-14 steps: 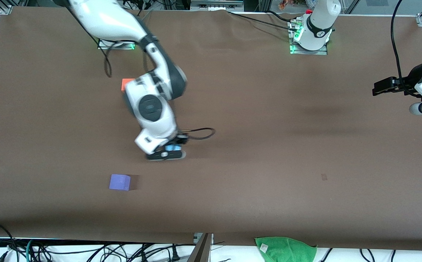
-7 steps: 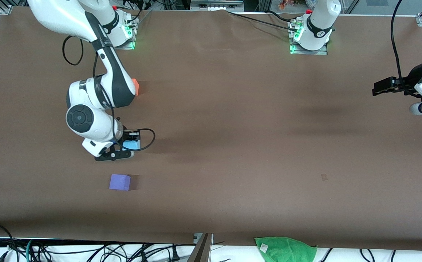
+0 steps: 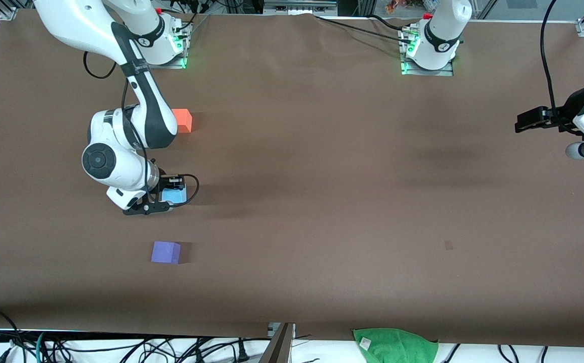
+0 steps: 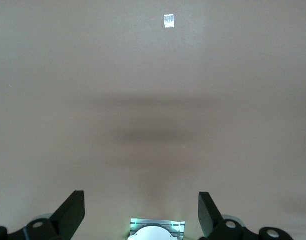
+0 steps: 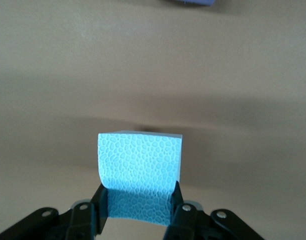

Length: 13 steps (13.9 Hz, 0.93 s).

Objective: Place blue block between orange and purple blocks
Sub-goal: 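Lower the blue cube between the orange and purple cubes, open gripper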

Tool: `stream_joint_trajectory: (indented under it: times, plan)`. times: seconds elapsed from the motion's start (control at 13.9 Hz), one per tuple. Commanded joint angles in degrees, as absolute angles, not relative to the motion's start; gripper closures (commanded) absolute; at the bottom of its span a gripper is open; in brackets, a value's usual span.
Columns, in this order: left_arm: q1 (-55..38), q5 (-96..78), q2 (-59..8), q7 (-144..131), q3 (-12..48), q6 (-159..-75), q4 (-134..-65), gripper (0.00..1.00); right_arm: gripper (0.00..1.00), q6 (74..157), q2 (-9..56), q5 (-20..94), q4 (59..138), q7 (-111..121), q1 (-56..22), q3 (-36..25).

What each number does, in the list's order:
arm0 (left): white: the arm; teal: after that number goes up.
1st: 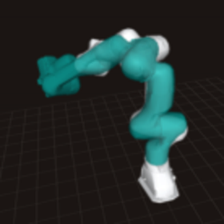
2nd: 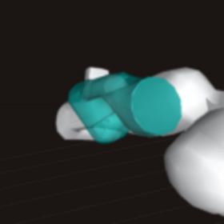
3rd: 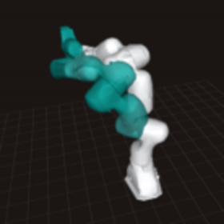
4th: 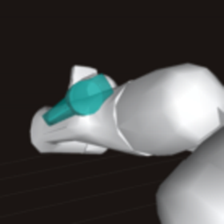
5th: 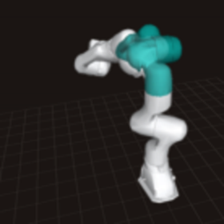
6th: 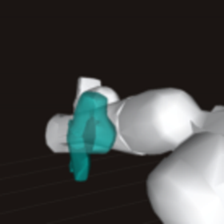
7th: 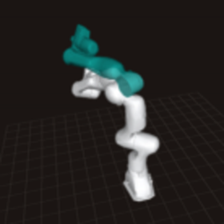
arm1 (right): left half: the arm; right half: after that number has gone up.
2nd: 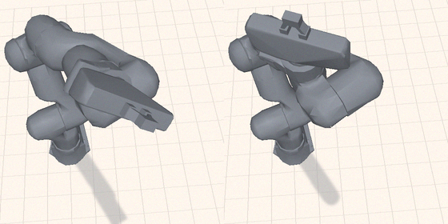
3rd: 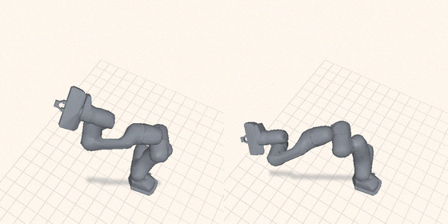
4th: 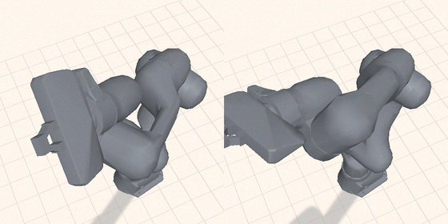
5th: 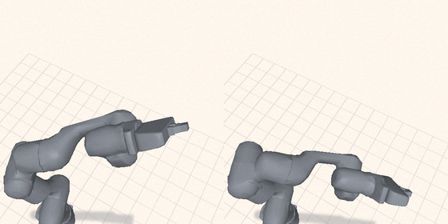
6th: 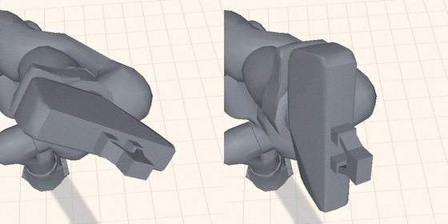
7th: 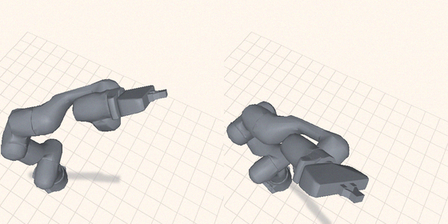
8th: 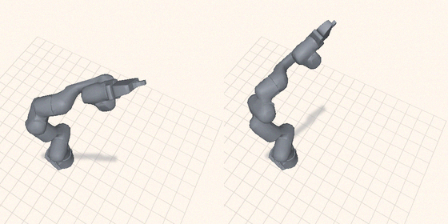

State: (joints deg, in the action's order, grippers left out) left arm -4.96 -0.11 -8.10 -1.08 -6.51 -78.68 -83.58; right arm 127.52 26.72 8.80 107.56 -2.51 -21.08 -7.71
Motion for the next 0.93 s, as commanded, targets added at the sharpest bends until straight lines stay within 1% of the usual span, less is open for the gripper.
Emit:
stream_joint_trajectory:
  times: [0.0, 0.14, 0.72, 0.79, 0.86]
  plan:
    - [-5.1, -1.0, -8.0, -1.7, -6.5, -78.3, -83.4, 0.0, 0.79, 135.2, 22.1, 10.3, 117.0, -1.4, -21.1, -7.6]
    - [-5.1, -1.0, -8.0, -1.7, -6.5, -78.3, -83.4, 0.0, 0.79, 138.3, 21.9, 10.4, 119.5, -1.4, -21.1, -7.6]
    - [-5.1, -1.0, -8.0, -1.7, -6.5, -78.3, -83.4, 0.0, 0.79, 139.4, 22.1, 10.7, 121.0, -1.6, -21.1, -7.6]
    - [-5.1, -1.0, -8.0, -1.7, -6.5, -78.3, -83.4, 0.0, 0.75, 139.5, 22.1, 10.7, 121.1, -1.8, -21.1, -7.6]
    - [-5.1, -1.0, -8.0, -1.7, -6.5, -78.3, -83.4, 0.0, 0.57, 139.5, 22.1, 10.7, 121.1, -1.9, -21.1, -7.6]
